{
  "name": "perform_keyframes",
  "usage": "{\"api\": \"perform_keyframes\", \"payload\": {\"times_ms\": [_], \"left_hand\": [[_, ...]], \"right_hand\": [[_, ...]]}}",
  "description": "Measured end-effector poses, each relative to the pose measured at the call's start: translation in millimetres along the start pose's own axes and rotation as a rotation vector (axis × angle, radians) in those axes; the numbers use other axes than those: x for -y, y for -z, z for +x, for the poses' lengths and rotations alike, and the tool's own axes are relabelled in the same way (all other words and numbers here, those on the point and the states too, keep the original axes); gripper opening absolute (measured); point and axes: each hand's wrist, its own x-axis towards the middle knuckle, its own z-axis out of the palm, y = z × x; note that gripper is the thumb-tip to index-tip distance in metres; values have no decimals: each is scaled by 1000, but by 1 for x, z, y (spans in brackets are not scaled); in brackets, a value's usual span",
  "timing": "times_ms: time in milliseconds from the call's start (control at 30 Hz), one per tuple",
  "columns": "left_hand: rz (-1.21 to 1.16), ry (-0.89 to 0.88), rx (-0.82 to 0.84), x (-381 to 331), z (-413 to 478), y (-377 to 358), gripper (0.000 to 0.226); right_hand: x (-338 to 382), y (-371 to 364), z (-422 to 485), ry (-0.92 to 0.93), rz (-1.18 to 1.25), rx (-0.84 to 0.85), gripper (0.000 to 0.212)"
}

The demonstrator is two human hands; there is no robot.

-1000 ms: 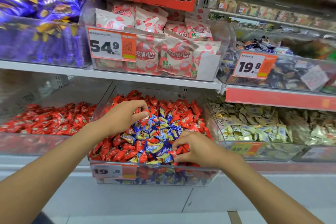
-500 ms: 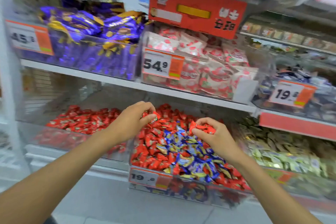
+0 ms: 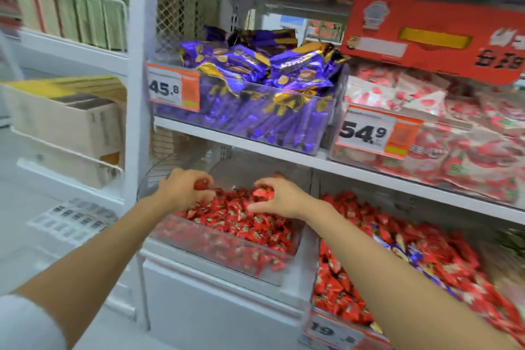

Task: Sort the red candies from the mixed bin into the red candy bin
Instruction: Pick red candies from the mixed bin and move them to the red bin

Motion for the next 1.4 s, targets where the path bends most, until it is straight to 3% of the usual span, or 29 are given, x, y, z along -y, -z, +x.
{"api": "perform_keyframes", "payload": {"times_ms": [33,100,233,367,600,667,767,833,933,1167,1300,1400], "left_hand": [[39,36,50,5,0,-2,24],[57,38,124,13,5,-9,30],[-5,-68,60,-19,-9,-12,20],[-110,-164,-60,-79,-23,-23,17],[-188,-554,3,-234,-39,-62,25],[-125,-575,48,-265,-34,-81,38],[208,-467,205,-288,-22,-113,68],[388,-393,261,-290,-16,-128,72],[441,-389,207,-291,-11,-133,63],[130,-487,187,-284,-16,-121,42],[-25,-513,176,-276,-24,-118,23],[-87,-521,163,-273,-29,-117,24]], "right_hand": [[-1,-2,4,-33,-53,103,71],[-4,1,3,-43,-104,155,74],[-26,24,-45,-6,-46,-89,36],[-69,53,-132,-42,-10,-313,21],[-158,74,-241,-343,1,-289,18],[-170,77,-251,-378,28,-293,17],[-181,83,-256,-404,84,-327,17],[-186,86,-255,-401,100,-332,18],[-194,88,-250,-391,94,-319,22],[-199,82,-211,-409,68,-405,35],[-219,71,-195,-523,-52,-198,60],[-223,66,-193,-491,-19,-204,34]]}}
